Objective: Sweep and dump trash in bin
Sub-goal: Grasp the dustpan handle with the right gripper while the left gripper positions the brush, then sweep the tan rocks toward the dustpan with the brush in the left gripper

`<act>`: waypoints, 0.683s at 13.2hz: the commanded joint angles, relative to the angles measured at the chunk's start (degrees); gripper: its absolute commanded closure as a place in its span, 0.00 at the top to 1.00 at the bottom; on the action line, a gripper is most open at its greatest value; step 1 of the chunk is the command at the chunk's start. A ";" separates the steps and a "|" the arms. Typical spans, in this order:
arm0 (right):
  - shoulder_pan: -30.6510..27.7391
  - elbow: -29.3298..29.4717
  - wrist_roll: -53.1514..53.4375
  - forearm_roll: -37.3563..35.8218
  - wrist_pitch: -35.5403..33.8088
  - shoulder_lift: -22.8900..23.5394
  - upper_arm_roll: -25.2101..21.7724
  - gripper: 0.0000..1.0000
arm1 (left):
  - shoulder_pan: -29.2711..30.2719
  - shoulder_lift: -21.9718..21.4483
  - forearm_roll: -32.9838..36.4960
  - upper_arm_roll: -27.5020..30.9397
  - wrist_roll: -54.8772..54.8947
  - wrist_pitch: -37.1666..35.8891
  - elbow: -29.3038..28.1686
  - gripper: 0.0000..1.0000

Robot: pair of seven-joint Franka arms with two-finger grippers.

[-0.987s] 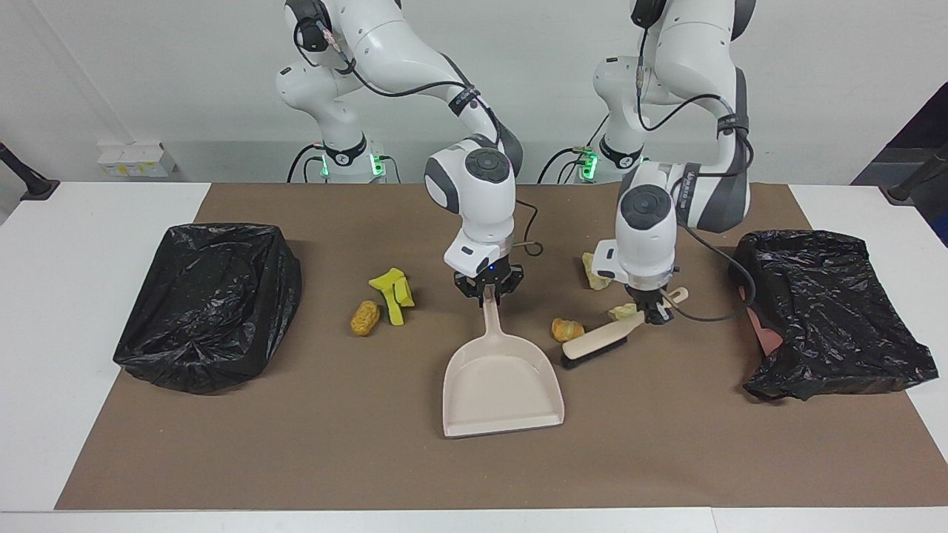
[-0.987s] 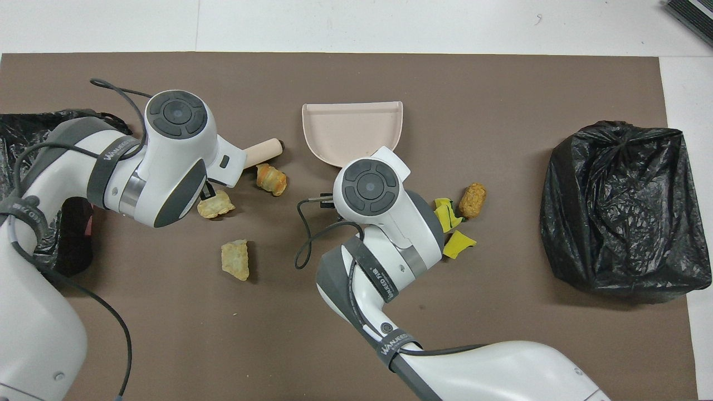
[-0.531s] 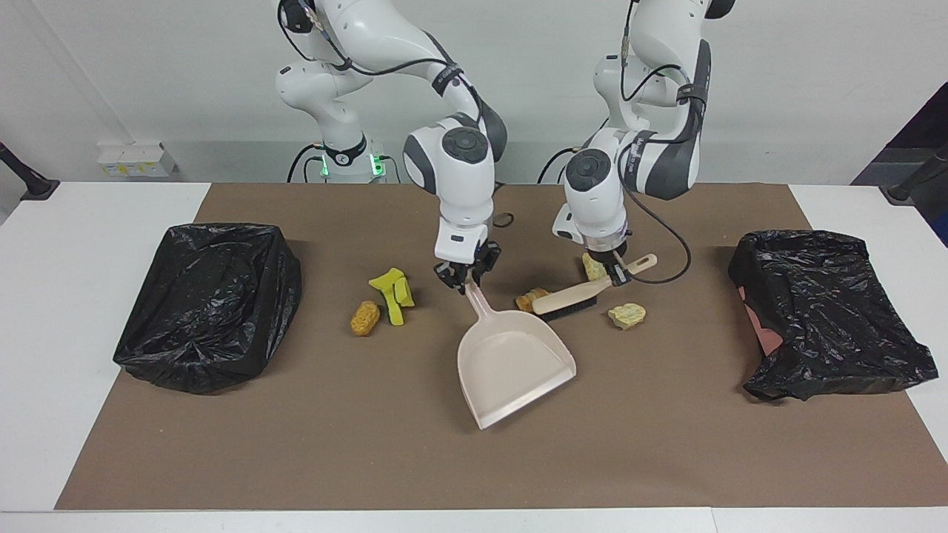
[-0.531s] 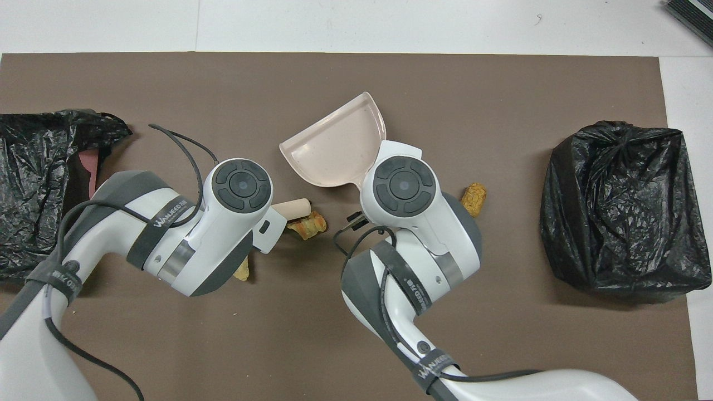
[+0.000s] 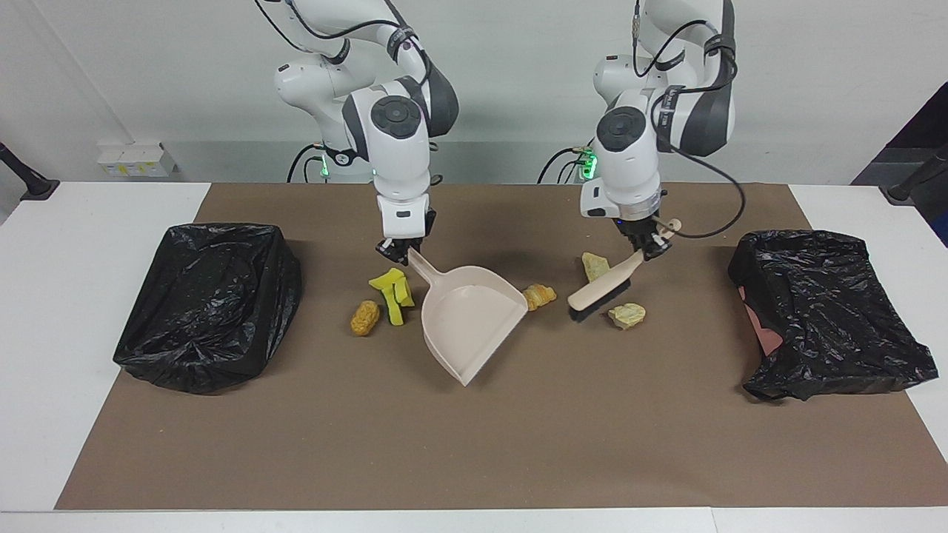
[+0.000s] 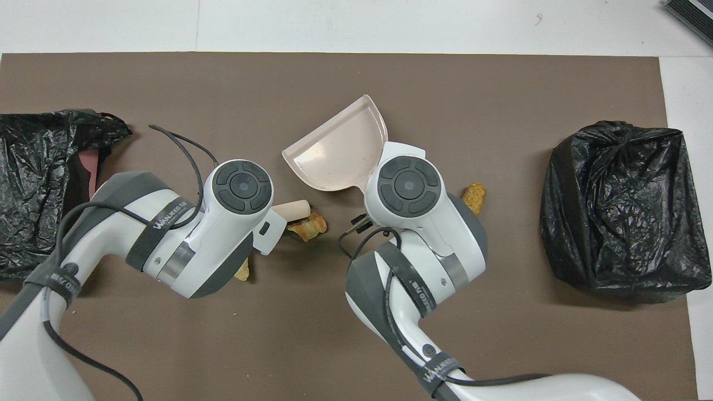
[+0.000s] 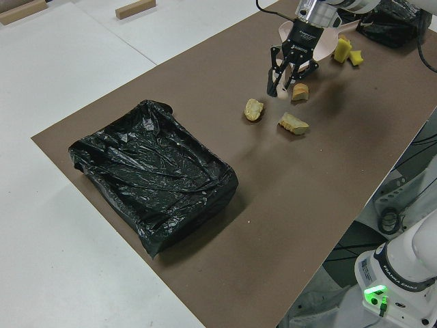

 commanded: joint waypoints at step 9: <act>1.96 -5.16 -23.39 -3.10 5.09 0.89 0.77 0.00 | 10.94 -10.97 -13.07 -0.30 -41.92 9.23 -22.45 0.00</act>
